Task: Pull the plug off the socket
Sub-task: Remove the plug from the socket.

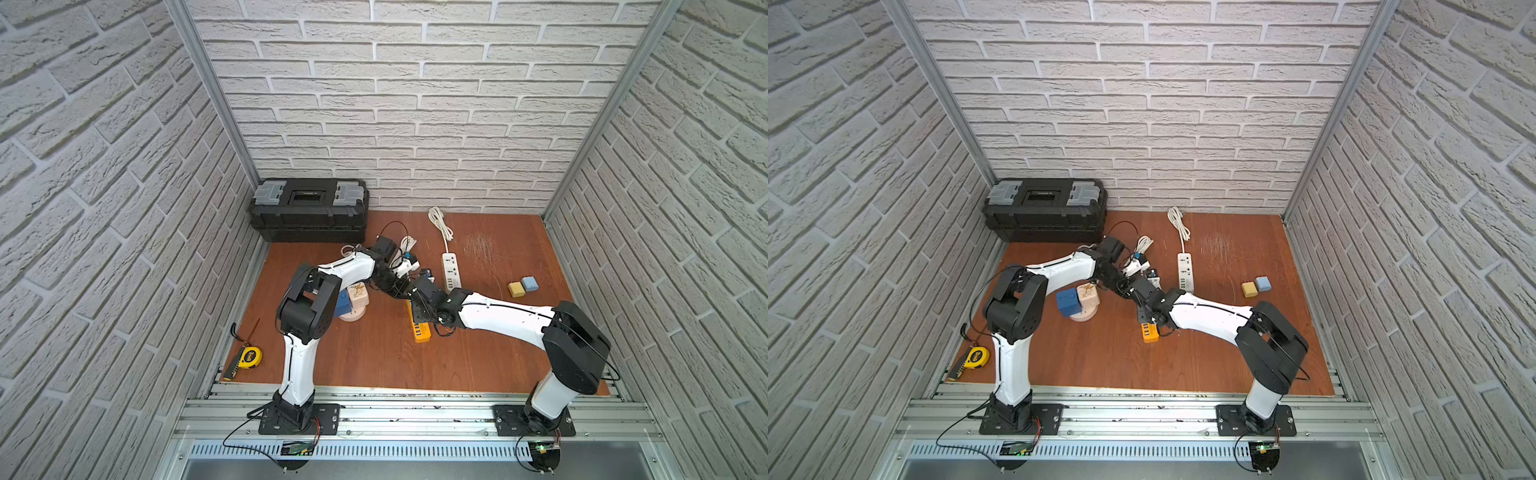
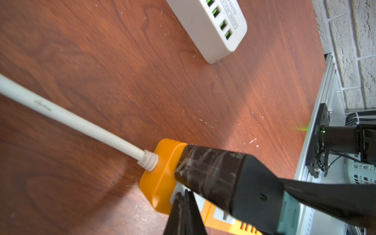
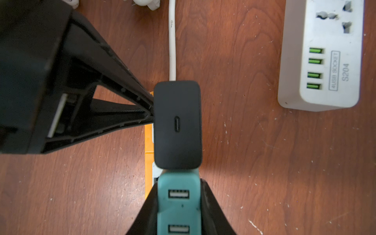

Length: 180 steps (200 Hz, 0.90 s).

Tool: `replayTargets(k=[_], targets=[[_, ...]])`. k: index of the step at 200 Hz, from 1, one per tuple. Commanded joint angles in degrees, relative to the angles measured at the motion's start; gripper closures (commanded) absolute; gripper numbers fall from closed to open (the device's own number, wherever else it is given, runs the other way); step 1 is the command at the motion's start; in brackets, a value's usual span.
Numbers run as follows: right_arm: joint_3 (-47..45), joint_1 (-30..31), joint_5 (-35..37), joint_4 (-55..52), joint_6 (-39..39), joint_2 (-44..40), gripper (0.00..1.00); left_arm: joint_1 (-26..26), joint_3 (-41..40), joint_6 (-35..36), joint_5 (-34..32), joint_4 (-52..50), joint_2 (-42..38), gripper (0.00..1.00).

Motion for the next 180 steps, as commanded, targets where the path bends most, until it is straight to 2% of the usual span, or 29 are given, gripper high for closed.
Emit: replayTargets(k=[1, 52, 124, 180], targets=[[3.1, 1.7, 4.6, -2.0, 0.5, 0.7, 0.98, 0.4, -0.9, 0.1, -5.1, -2.2, 3.7, 1.00], [4.0, 2.3, 5.2, -2.4, 0.4, 1.6, 0.98, 0.6, -0.9, 0.0, -5.0, -2.2, 4.2, 1.00], [-0.5, -1.3, -3.1, 4.0, 1.6, -2.0, 0.98, 0.9, -1.0, 0.0, -4.9, -2.1, 4.2, 1.00], [0.4, -0.3, -0.2, 2.6, 0.7, -1.6, 0.98, 0.9, -1.0, 0.1, -4.8, -2.1, 4.3, 1.00]])
